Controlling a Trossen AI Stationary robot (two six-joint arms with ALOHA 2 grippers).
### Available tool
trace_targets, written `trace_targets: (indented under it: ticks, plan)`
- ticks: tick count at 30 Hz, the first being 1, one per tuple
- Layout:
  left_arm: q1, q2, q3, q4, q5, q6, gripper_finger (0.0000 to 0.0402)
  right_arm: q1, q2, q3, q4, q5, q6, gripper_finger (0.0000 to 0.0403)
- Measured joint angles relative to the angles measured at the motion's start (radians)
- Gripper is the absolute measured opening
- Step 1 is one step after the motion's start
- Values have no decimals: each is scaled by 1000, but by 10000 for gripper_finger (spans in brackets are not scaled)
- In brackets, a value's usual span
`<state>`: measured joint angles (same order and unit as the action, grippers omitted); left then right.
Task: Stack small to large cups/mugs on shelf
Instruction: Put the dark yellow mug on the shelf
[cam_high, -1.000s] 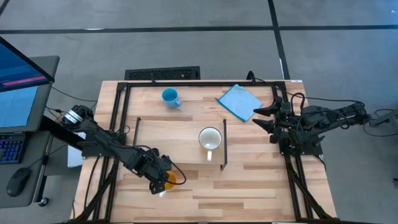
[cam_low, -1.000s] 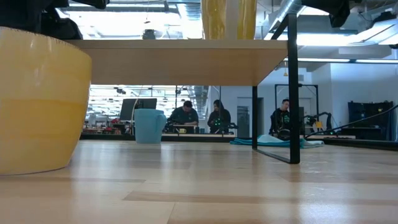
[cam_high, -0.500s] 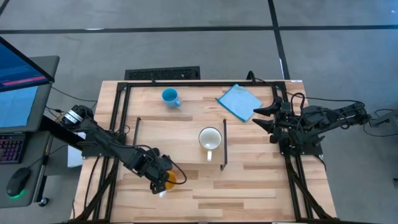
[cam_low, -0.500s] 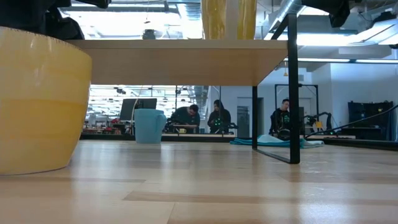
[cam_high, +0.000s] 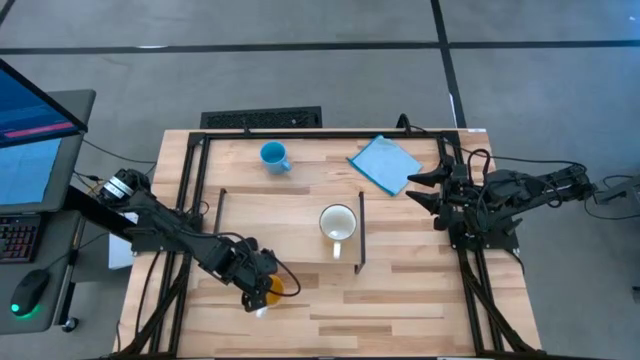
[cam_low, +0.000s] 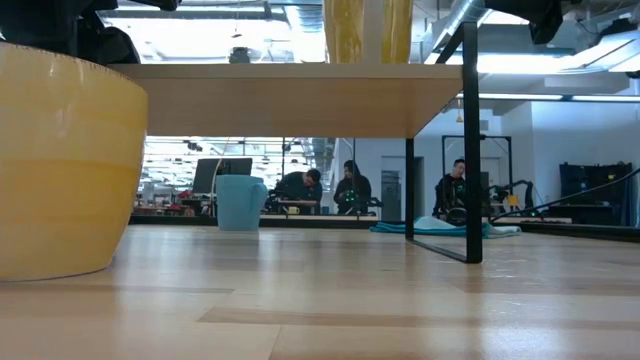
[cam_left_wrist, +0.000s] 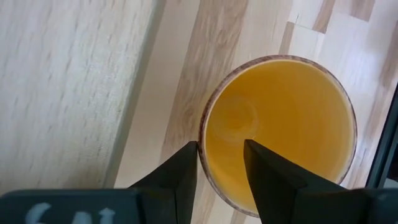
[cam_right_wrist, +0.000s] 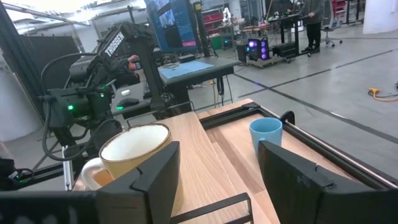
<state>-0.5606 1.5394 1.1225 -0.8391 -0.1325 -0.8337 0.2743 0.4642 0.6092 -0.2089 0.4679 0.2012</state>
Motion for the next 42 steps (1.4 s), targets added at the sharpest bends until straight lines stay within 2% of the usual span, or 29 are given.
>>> trace_targets:
  ticks: [10,21,42]
  plan:
    - [0,0,0,-3,1,73,123,0,0,0,0,0,0,240]
    - [3,0,0,3,24,14,123,0,0,0,0,0,-1,240]
    - [6,39,3,26,29,63,123,0,0,0,-1,0,-2,240]
